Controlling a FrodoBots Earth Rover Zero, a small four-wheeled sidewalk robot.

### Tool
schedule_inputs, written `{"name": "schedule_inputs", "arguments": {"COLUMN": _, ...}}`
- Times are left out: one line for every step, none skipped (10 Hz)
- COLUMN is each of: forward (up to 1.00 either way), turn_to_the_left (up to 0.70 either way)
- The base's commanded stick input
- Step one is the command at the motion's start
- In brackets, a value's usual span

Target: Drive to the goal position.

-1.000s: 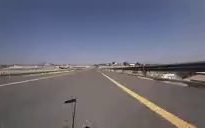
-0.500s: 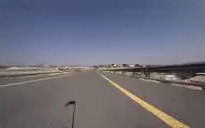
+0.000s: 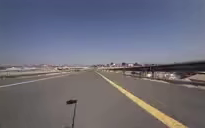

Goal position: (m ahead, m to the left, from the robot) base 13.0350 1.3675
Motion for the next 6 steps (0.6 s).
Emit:
{"name": "schedule_inputs", "arguments": {"forward": 1.00, "turn_to_the_left": 0.02}}
{"name": "schedule_inputs", "arguments": {"forward": 1.00, "turn_to_the_left": 0.10}}
{"name": "schedule_inputs", "arguments": {"forward": 1.00, "turn_to_the_left": 0.28}}
{"name": "schedule_inputs", "arguments": {"forward": 1.00, "turn_to_the_left": 0.35}}
{"name": "schedule_inputs", "arguments": {"forward": 1.00, "turn_to_the_left": 0.36}}
{"name": "schedule_inputs", "arguments": {"forward": 1.00, "turn_to_the_left": 0.21}}
